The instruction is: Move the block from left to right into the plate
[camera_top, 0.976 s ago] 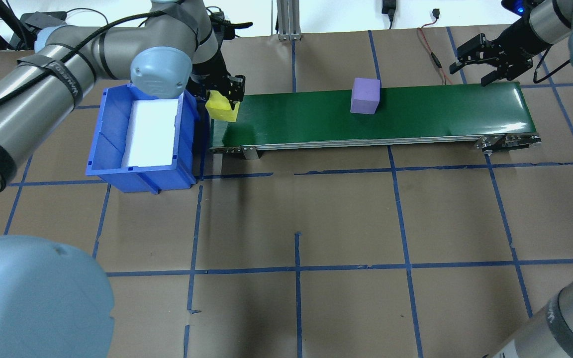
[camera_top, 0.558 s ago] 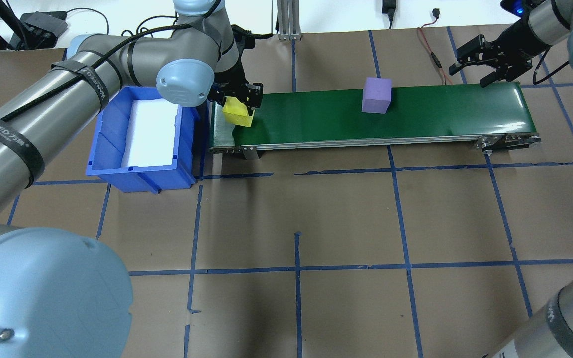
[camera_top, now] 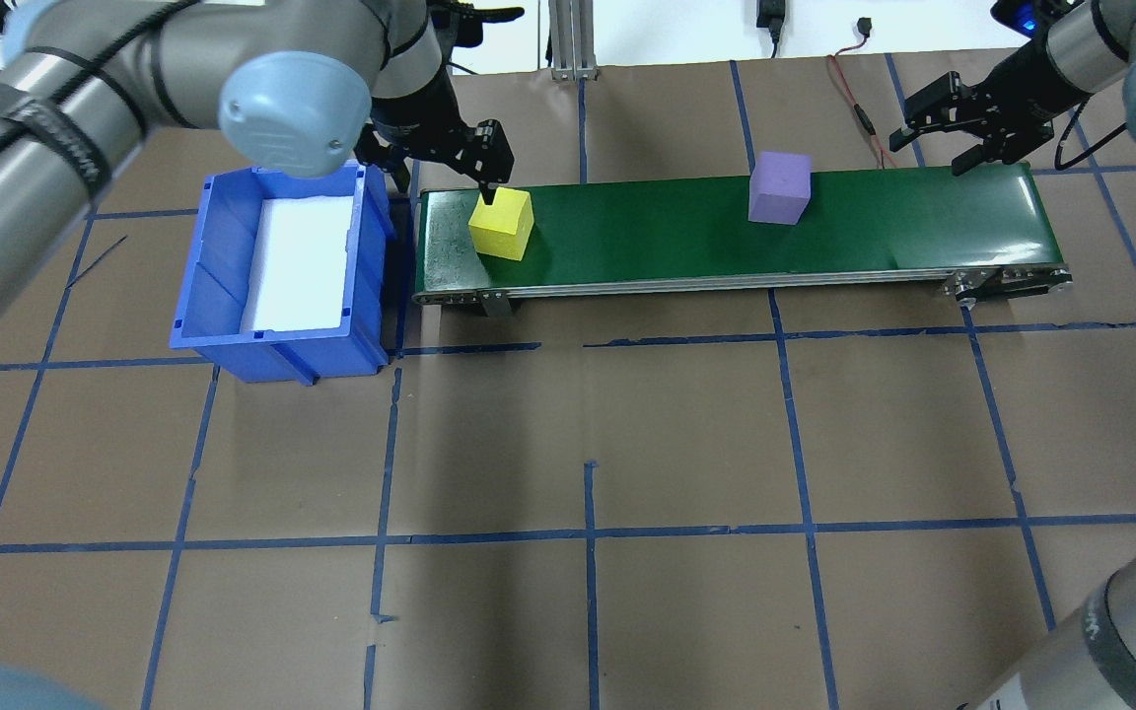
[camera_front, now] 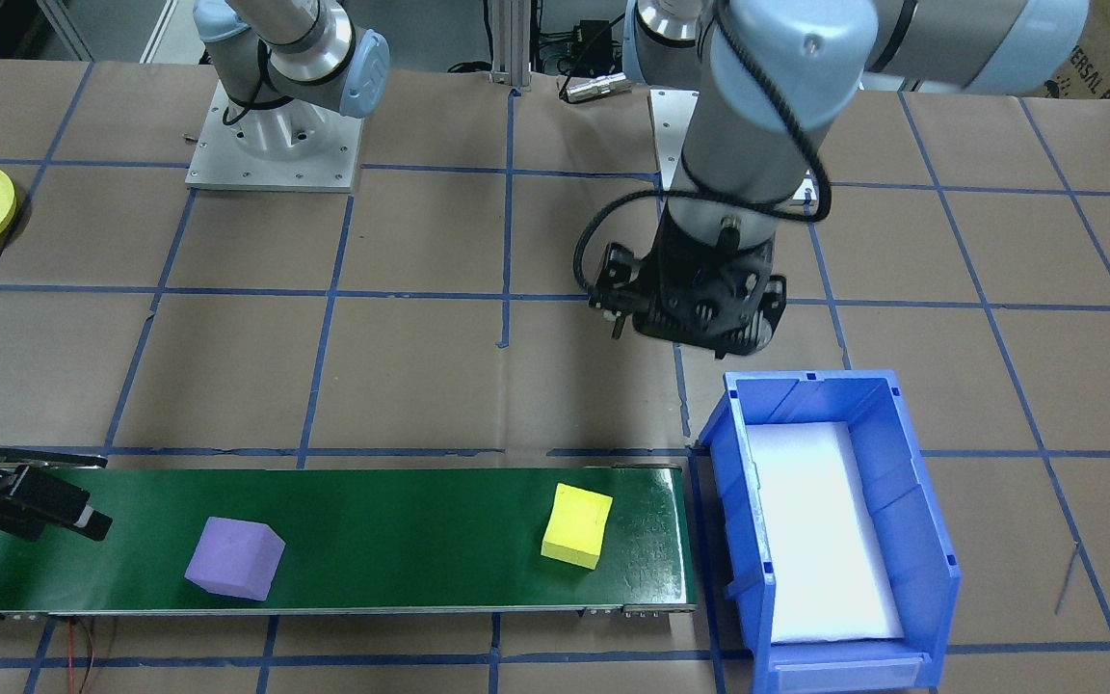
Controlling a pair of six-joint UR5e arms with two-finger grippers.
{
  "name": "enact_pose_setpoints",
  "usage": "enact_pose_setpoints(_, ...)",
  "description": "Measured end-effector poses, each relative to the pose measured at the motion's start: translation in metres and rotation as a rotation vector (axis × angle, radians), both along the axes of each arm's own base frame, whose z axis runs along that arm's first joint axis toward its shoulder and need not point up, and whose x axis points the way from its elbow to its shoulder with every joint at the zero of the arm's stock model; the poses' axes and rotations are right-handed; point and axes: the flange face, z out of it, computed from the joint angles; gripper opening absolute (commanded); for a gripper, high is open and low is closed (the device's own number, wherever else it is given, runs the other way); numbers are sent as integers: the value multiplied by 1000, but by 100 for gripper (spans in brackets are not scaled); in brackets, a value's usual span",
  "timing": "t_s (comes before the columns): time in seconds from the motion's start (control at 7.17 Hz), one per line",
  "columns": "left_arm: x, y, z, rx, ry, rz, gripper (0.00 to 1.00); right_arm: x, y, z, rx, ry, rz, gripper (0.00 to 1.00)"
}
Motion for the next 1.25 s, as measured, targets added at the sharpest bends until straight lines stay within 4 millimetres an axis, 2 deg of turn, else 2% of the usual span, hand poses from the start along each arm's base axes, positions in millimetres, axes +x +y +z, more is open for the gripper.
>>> enact_pose_setpoints(0.14,11,25,19,13,-21,6,100,0,0,-1,3,-1,-1,100)
enact_pose_setpoints(0.42,17,51,44,-6,10,24,100,1,2,-4,0,-1,-1,100)
enact_pose_setpoints(0.56,20,57,46,-2,29,34,100,0,1,-6,-13,5,-1,100)
enact_pose_setpoints(0.98,52,65,47,16,34,101,100,0,-2,-14,-8,5,-19,100)
enact_pose_setpoints(1.25,61,68,49,17,35,122,100,6,-4,-15,5,10,-52,100)
